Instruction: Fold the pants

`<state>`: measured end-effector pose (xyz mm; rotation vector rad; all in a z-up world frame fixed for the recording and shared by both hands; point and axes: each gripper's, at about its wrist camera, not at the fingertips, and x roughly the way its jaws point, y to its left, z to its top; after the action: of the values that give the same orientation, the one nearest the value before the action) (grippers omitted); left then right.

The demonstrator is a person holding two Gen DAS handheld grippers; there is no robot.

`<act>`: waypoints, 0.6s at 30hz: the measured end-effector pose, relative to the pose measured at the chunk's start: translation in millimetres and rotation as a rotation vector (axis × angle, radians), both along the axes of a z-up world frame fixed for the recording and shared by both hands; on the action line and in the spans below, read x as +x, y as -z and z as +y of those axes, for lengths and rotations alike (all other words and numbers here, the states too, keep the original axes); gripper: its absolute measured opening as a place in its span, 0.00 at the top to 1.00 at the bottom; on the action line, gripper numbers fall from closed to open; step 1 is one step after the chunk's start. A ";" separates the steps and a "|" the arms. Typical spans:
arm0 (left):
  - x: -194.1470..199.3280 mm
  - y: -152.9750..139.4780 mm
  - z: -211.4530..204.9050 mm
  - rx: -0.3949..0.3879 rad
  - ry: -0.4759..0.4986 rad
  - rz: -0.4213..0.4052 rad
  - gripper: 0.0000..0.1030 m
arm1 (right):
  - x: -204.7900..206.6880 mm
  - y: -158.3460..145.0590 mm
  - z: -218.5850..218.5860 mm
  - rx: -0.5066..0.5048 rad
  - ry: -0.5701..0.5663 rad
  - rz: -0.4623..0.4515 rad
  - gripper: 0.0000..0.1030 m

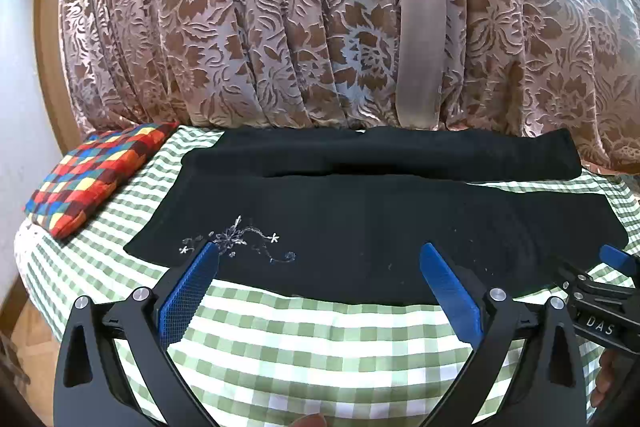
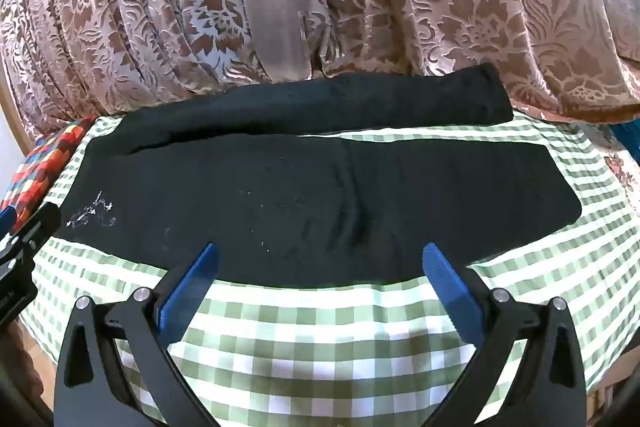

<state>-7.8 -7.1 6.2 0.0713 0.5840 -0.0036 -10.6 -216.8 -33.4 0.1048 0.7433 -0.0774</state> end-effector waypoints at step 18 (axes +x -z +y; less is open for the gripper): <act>2.6 7.0 6.8 -0.059 0.005 0.048 0.03 | -2.6 -1.1 -2.0 0.000 0.000 -0.007 0.02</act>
<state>-5.2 -0.3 -0.7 0.0150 0.6312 -0.0277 -13.2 -218.8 -32.3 0.1053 0.7367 -0.0768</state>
